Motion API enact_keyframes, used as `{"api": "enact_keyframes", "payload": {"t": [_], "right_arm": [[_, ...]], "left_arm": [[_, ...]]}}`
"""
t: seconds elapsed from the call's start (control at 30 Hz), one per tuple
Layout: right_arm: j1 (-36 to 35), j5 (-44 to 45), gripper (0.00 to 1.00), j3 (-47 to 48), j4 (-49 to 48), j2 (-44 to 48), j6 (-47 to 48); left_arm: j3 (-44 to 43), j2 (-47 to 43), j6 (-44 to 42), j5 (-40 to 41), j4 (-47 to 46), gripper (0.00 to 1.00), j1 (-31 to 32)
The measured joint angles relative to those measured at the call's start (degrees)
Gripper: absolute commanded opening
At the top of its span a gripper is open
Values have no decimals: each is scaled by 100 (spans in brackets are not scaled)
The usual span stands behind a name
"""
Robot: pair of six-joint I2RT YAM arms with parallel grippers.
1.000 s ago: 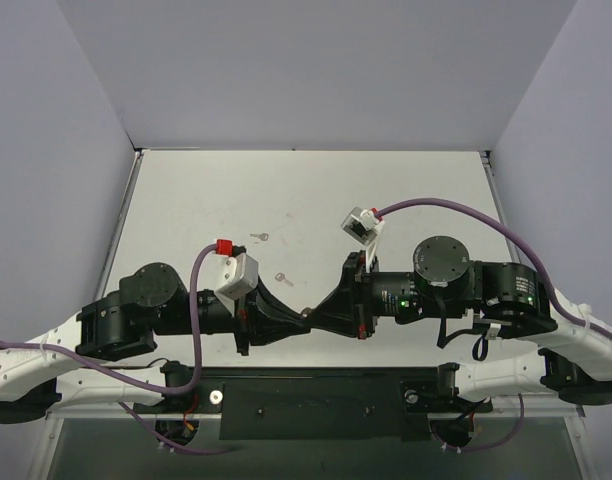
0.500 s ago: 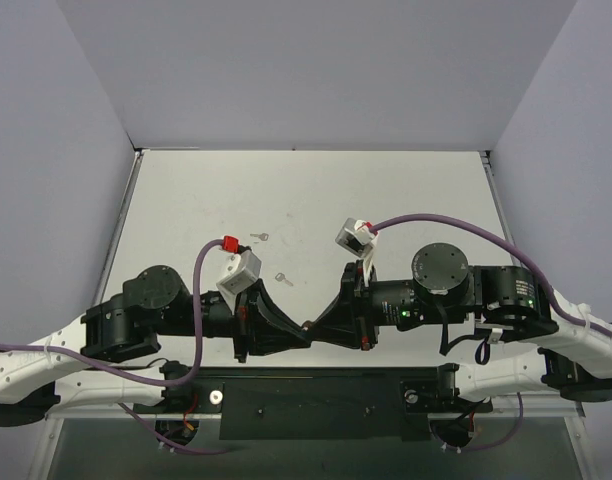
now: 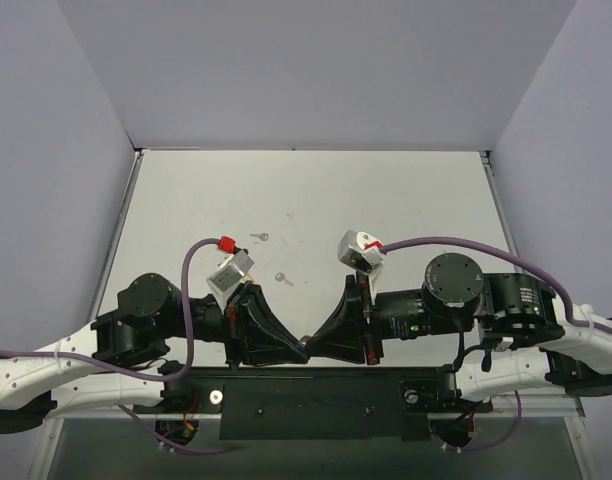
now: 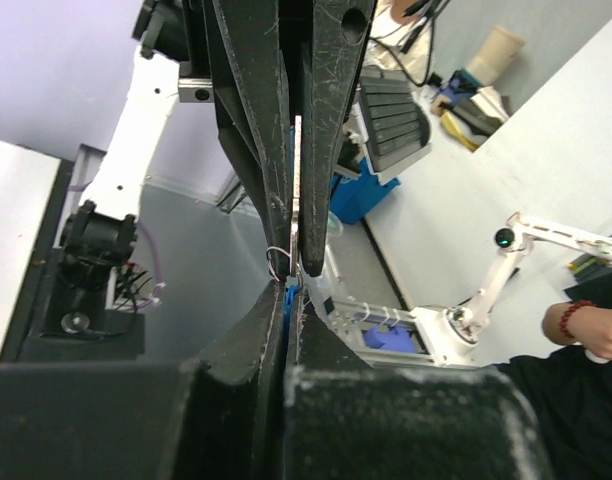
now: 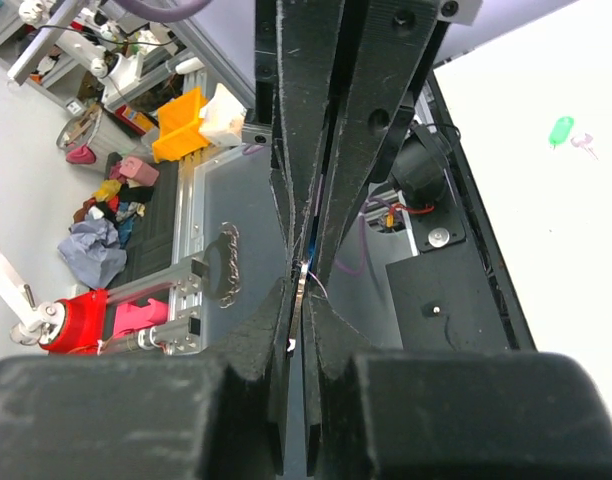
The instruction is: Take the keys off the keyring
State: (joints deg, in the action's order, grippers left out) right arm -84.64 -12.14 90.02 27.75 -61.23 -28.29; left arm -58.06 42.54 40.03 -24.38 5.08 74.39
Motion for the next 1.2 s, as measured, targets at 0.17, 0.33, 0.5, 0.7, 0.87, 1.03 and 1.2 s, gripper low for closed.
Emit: {"api": "enact_keyframes", "payload": {"t": [0.17,0.33,0.5,0.7,0.87,1.03,1.2], "right_arm": [[-138,-98,0,-144,-361,122,144],[-256,-240,0,-142,-627,125,341],[-284,-400,0,-136,-839,122,509],[-284,-820,0,-96,-990,98,616],[-284,-1158,0,-98,-1143,103,603],[-286,-1027,0,-131,-1113,151,564],[-317,-651,0,-330,-1078,365,470]], "left_arm": [[264,-15,490,-293,-789,0,-15],[426,24,931,-535,-1471,0,-15],[575,57,1364,-647,-2079,0,-15],[942,144,2031,-789,-3241,0,-7],[981,214,2332,-837,-3987,0,-2],[922,238,2208,-776,-3692,0,-4],[844,151,1932,-584,-3099,15,-2]]}}
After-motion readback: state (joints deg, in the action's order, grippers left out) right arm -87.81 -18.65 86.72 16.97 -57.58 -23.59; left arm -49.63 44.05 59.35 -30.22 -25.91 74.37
